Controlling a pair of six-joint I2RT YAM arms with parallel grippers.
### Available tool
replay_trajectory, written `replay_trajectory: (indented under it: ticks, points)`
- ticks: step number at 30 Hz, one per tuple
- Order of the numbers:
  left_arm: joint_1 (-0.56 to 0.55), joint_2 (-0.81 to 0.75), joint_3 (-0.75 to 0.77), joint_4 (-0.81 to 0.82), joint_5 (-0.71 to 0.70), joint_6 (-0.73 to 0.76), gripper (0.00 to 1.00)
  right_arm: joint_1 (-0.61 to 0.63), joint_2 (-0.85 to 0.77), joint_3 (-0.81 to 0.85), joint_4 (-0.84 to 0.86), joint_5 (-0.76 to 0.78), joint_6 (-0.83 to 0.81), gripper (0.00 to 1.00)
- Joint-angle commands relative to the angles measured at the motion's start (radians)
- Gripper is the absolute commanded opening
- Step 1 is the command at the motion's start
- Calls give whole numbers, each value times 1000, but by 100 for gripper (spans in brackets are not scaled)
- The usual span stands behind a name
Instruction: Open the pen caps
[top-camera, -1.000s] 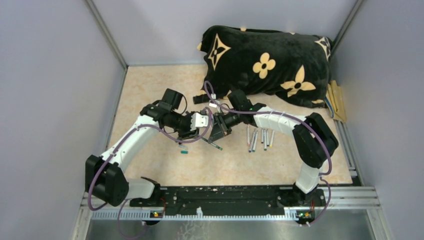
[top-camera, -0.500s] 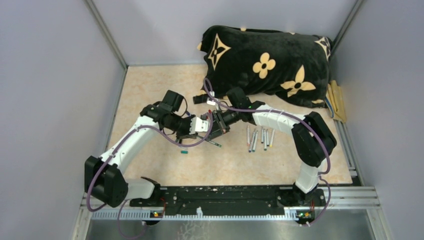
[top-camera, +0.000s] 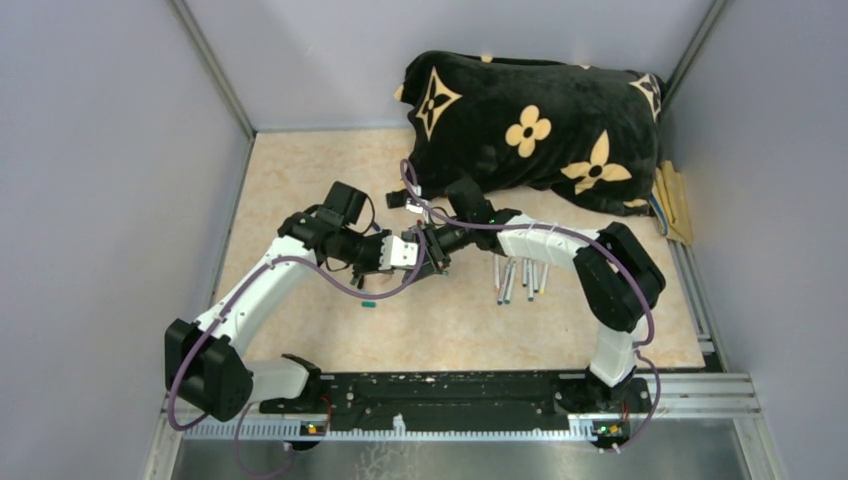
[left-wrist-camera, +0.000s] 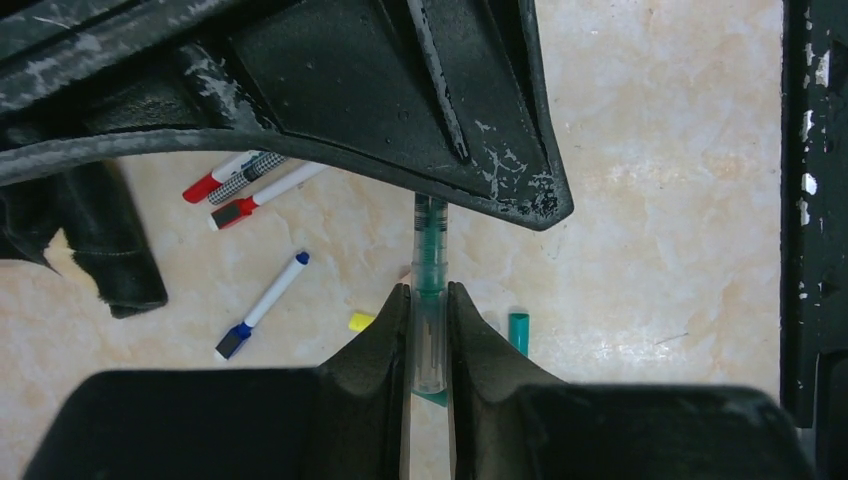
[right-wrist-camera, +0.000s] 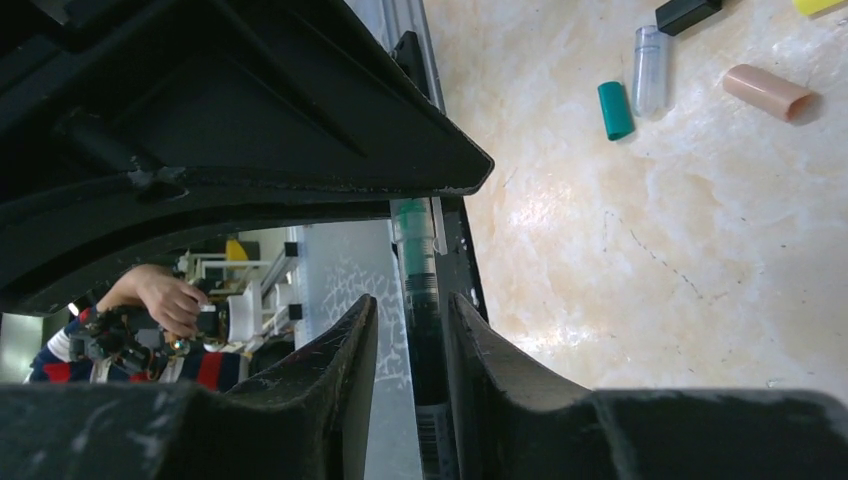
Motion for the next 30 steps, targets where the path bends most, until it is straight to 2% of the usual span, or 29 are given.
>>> replay_trajectory:
  ticks: [1,2,5,7,15,22,27,30]
  points:
    - [-6,-15,15,12,15,4,0,10,-5,-16,68,-25,15,28]
    - [-7,-14,14,8,7,11,0,11,-12,-23,67,-24,13,25]
    - [-7,-13,7,5,-25,31,0,9,-31,-34,57,-14,3,8]
    - [-6,-13,4,7,-57,44,0,6,-44,-34,9,1,-23,0]
    - [-6,-7,-41,61,-247,73,0,-27,-133,-102,-102,64,-98,0]
    - [7,10,-69,117,-339,97,0,-64,-212,-178,-188,130,-152,0]
    - [98,50,-61,133,-317,118,0,-85,-268,-208,-252,204,-184,0]
    - [164,78,-33,133,-254,95,0,-97,-309,-220,-244,322,-168,0]
